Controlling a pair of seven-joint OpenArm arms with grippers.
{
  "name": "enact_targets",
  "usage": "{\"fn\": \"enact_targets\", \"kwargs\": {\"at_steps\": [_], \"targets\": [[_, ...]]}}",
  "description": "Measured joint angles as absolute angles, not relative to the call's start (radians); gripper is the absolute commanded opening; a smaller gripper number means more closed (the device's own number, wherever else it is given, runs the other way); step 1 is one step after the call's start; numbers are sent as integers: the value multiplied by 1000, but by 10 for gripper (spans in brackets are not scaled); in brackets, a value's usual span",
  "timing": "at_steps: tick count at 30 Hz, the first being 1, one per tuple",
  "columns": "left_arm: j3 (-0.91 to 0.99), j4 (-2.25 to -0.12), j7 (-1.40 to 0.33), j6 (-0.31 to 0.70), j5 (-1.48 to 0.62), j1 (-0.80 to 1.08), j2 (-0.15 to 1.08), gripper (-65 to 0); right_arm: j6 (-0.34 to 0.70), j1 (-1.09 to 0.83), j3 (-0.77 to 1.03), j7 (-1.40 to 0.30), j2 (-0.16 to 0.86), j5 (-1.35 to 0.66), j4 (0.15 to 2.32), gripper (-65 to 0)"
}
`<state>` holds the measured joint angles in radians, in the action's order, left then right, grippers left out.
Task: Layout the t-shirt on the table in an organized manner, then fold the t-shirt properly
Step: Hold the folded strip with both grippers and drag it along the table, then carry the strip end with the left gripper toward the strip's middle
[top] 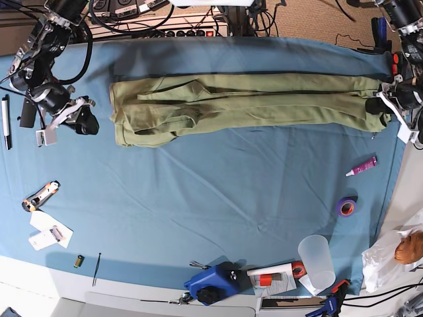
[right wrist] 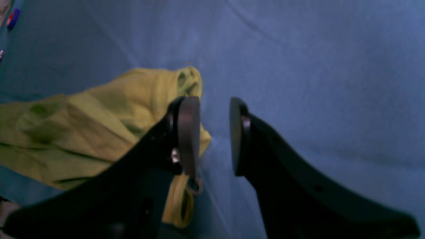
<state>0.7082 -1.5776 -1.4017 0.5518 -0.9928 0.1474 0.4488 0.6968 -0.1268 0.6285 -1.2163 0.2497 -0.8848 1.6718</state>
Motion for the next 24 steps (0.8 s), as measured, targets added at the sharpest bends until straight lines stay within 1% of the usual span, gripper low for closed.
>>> {"fn": "enact_targets", "kwargs": {"at_steps": [2,4,7,10,13,15,16,20,22,24], "targets": [[707,-1585,-1406,602,-1112,158,448,-650,697,-122,628,-1216,250,-884,1672,-487],[706,-1608,-1406,629,-1196,171,443,-650,697,-122,628,-1219,249,-881,1672,-487],[705,-1682,-1409,626,-1244,200,440,-650,697,-122,628,-1219,250,-857,1672,-486],[703,-1789,-1410,655,-1247,248,441,-650,697,-122,628,-1219,250,-847,1672,-487],[702,-1907,-1411,655,-1248,289,440,-650,697,-122,628,-1219,250,-847,1672,-486],[703,-1975,-1411,664,-1251,308,424,-650,697,-122,628,-1219,250,-847,1672,-487],[702,-2000,-1410,684,-1249,315,410,-650,697,-122,628,-1219,249,-847,1672,-486],[693,-2037,-1414,685,-1245,323,353,-650,697,-122,628,-1219,250,-847,1672,-486],[649,-2037,-1414,685,-1230,321,349,-650,697,-122,628,-1219,249,-847,1672,-486],[580,-2037,-1386,674,-1140,320,349,-650,697,-122,628,-1219,250,-847,1672,-487]]}}
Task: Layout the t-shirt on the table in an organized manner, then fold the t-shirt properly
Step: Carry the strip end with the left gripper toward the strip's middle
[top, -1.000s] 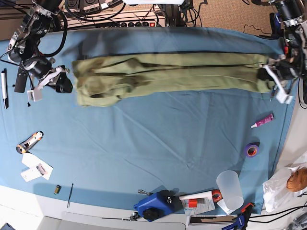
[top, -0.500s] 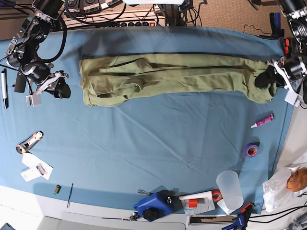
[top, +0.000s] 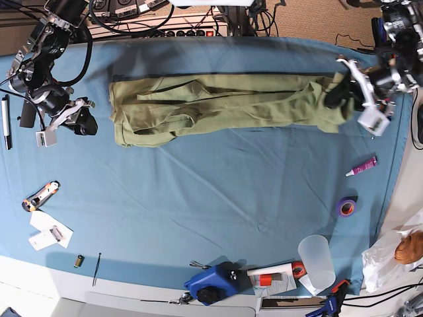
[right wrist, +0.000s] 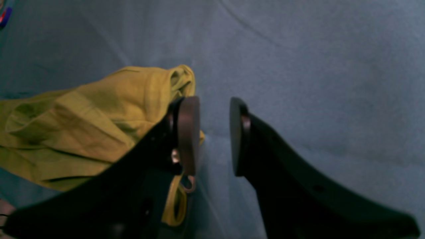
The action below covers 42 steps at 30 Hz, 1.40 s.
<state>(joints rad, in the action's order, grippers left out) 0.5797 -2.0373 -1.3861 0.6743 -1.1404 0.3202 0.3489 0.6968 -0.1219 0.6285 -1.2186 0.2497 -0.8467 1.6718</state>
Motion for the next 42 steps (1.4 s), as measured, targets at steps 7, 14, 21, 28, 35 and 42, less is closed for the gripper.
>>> {"fn": "enact_targets", "kwargs": {"at_steps": [7,14,21,28,35,42], "targets": [[271,-2037,-1234,561,-830,222,348,-650,697,-122,628,-1209,250,-847,1672,-487],[71,-2035,-1195,531,-677,188,228,-650,697,-122,628,-1205,249,-847,1672,-487],[-49,-2035,-1107,474,-456,174,167,-650,697,-122,628,-1203,250,-847,1672,-486],[-71,-2035,-1105,561,-433,166,167,-341,697,-122,628,-1203,249,-846,1672,-487],[-71,-2082,-1150,514,-634,168,167,-324,697,-122,628,-1203,250,-836,1672,-486],[-17,-2152,-1149,487,-517,169,167,-588,697,-122,628,-1200,250,-817,1672,-487]]}}
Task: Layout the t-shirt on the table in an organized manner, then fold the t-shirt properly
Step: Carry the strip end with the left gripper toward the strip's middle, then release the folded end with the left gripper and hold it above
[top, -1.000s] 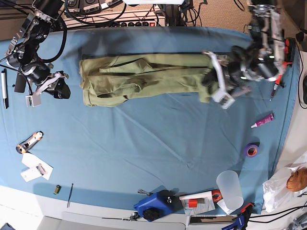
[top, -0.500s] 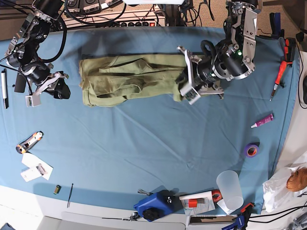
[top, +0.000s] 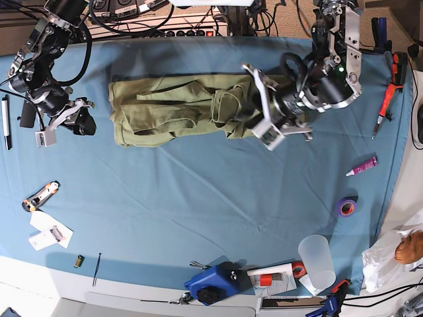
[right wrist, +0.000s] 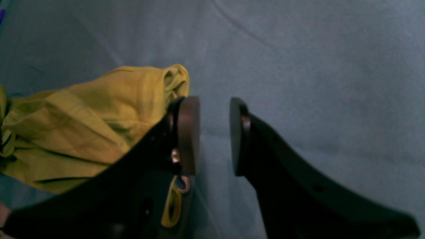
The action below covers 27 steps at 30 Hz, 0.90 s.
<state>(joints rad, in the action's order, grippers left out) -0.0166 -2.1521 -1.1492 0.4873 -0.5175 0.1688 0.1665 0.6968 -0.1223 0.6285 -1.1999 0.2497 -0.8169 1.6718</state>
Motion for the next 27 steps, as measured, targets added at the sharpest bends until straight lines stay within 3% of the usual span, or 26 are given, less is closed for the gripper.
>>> {"fn": "enact_targets", "kwargs": {"at_steps": [2,17,27], "targets": [[-4,-2151,-1148,487,-508,175,167,-650,697,-122,628,-1200,250,-817,1672,-486],[-198,-1940,-1016,490,-497,194,167,-650,697,-122,628,-1195,249,-820,1672,-486],[-252,-2026,-1088,458,-497,157,122,-650,697,-119,628,-1174,262,-928,1672,-486]]}}
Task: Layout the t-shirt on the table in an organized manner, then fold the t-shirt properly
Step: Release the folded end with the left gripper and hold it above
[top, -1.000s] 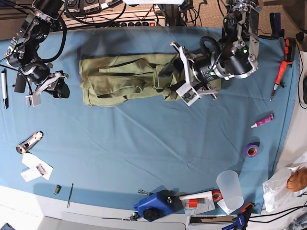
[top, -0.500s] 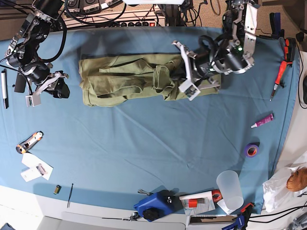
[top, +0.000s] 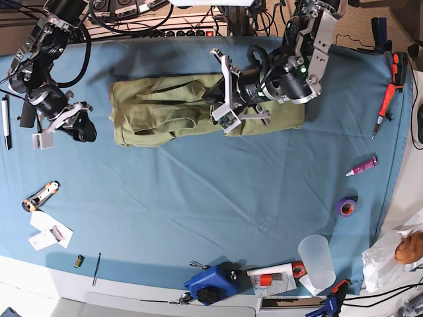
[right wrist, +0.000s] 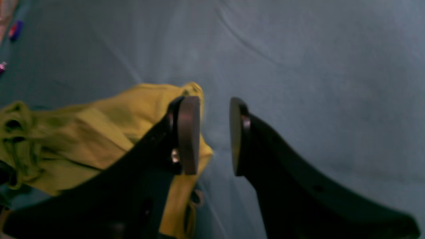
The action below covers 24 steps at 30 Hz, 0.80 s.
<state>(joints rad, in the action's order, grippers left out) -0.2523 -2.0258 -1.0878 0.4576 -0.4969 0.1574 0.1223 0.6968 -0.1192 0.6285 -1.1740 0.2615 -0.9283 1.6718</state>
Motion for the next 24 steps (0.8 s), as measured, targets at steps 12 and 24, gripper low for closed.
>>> {"fn": "enact_targets", "kwargs": {"at_steps": [12,24], "targets": [[-14,-2237,-1114,459,-400,269,179,-610,697,-108,633,-1200,315,-1003,1672,-485],[133,-2236,-1053,389,-404,323,197,-437,697,-108,634,-1298,315,-1034,1672,-285]]}}
